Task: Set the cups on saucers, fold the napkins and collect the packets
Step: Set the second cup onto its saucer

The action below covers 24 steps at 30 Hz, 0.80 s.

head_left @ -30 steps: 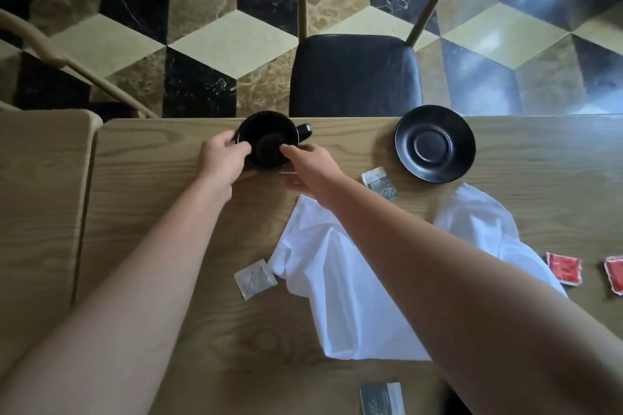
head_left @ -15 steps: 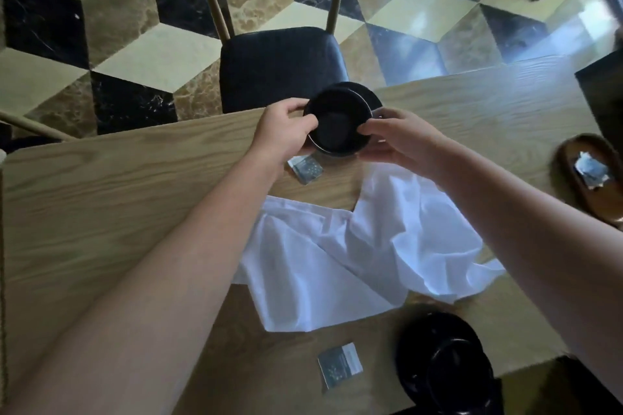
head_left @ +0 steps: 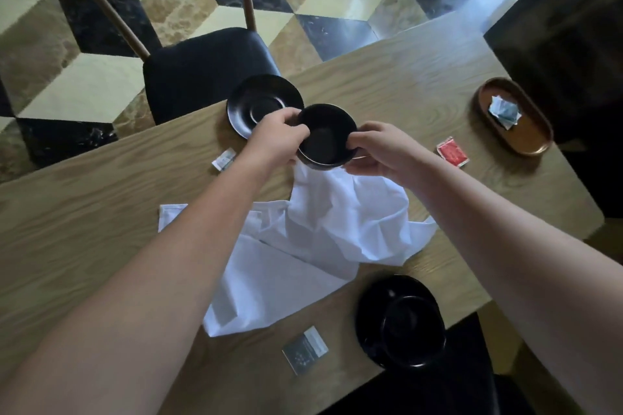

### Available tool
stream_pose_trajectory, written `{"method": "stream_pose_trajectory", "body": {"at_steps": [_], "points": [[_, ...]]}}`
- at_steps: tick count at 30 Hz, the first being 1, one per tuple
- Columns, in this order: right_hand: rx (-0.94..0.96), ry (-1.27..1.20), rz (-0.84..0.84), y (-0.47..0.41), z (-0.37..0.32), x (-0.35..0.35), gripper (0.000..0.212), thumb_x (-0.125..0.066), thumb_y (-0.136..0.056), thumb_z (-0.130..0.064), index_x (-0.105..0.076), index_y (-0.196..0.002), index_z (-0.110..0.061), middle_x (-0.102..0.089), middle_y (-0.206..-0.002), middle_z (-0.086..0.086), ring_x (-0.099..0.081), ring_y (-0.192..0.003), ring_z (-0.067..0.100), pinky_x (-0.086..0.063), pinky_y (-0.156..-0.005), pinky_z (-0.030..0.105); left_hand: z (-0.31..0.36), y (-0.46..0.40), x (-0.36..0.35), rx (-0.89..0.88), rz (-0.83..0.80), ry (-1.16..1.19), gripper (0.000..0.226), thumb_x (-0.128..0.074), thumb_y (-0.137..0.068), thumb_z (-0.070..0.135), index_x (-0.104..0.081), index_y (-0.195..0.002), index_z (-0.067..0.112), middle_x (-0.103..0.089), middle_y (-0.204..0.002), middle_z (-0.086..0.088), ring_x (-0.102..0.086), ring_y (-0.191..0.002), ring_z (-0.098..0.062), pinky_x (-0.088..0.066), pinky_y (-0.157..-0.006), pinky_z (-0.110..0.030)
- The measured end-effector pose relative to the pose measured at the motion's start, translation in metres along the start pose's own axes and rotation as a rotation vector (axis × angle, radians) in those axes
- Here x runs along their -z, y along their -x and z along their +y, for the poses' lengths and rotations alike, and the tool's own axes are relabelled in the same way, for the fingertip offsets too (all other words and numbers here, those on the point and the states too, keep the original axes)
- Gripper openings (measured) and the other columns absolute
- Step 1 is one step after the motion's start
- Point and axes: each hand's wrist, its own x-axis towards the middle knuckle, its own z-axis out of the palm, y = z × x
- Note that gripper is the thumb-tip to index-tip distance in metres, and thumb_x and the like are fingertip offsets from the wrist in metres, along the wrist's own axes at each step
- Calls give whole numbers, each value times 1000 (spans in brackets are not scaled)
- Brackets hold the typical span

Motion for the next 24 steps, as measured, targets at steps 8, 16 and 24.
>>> {"method": "stream_pose_trajectory", "body": {"at_steps": [8, 16, 24], "points": [[275, 310, 131, 6, -15, 4, 48, -62, -80, -12, -61, -127, -21, -66, -106, 7, -71, -81, 20, -64, -67, 33, 25, -5, -7, -184, 3, -556, 27, -50, -75, 11, -72, -90, 17, -72, -84, -8, -68, -87, -29, -61, -71, -45], [212, 249, 130, 4, -31, -8, 31, -52, -84, -7, -64, -111, -14, -70, -100, 11, -73, -89, 23, -65, -66, 35, 16, -7, -11, -40, 171, -3, 23, -52, -80, 4, -68, -94, 8, -71, -96, -20, -70, -93, -38, -63, -64, -49], [102, -72, 48, -21, -51, -45, 35, -51, -84, -3, -61, -117, -1, -72, -95, 26, -75, -84, 42, -64, -75, 48, 34, -23, 46, 43, 274, 231, 27, -78, -79, 24, -67, -102, 14, -69, -98, -8, -69, -86, -24, -60, -82, -41]]}}
